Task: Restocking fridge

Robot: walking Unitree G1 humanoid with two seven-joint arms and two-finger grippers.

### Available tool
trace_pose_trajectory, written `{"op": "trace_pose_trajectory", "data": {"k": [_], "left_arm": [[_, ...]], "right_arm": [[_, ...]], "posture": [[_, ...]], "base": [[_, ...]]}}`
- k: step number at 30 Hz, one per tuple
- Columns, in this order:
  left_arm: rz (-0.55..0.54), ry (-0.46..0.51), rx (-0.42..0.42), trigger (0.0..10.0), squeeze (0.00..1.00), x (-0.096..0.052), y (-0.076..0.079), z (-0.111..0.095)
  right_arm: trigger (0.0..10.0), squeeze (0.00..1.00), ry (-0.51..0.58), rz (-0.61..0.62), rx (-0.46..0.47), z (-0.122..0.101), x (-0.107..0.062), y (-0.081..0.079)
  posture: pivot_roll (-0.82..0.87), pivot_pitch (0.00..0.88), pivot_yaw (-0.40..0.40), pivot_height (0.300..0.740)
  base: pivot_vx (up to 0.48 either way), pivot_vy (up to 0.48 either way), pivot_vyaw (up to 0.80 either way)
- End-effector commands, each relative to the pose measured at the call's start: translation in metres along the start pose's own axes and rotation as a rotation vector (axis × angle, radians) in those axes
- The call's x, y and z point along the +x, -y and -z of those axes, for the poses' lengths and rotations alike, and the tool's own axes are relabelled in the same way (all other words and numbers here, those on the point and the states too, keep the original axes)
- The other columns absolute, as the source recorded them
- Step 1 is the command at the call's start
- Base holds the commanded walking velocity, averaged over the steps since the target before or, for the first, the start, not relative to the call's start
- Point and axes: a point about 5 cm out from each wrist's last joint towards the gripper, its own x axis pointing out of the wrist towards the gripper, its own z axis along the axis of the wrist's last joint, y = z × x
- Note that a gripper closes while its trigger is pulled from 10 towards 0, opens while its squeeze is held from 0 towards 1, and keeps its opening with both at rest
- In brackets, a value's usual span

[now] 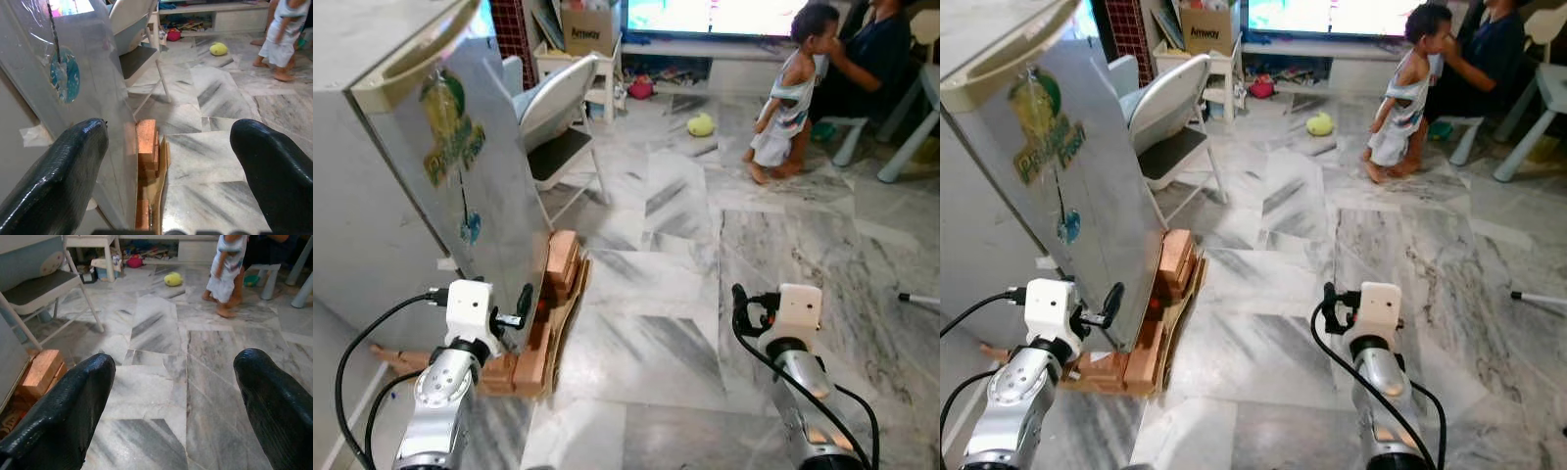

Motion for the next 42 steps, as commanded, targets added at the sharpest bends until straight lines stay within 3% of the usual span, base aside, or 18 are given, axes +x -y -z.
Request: {"op": "trace_pose_trajectory", "data": {"k": [1, 15, 20, 36, 42], "left_arm": [[-0.023, 0.006, 0.011, 10.0, 0.00, -0.002, -0.007, -0.004], [-0.069, 0.008, 0.013, 10.0, 0.00, 0.000, -0.014, -0.005], [-0.080, 0.005, 0.018, 10.0, 0.00, -0.001, -0.017, -0.004], [-0.025, 0.017, 0.016, 10.0, 0.00, 0.004, -0.009, -0.006], [-0.004, 0.015, 0.001, 10.0, 0.00, 0.002, -0.007, -0.005]], "right_arm": [[10.0, 0.00, 0.011, -0.011, 0.002, -0.003, 0.001, -0.005], [10.0, 0.00, 0.017, -0.010, 0.008, -0.004, 0.000, -0.006], [10.0, 0.00, 0.017, -0.009, 0.009, -0.003, 0.000, -0.006], [10.0, 0.00, 0.018, -0.011, 0.011, -0.003, 0.000, -0.007], [10.0, 0.00, 0.016, -0.011, 0.008, -0.003, 0.000, -0.006]], "posture": [[0.03, 0.000, -0.019, 0.740], [0.03, 0.000, -0.015, 0.740], [0.03, 0.000, -0.016, 0.740], [0.03, 0.000, -0.018, 0.740], [0.03, 0.000, -0.020, 0.740]], "base": [[0.000, 0.000, 0.00], [0.000, 0.000, 0.00], [0.266, 0.391, 0.00], [0.326, 0.349, 0.00], [0.057, 0.000, 0.00]]}}
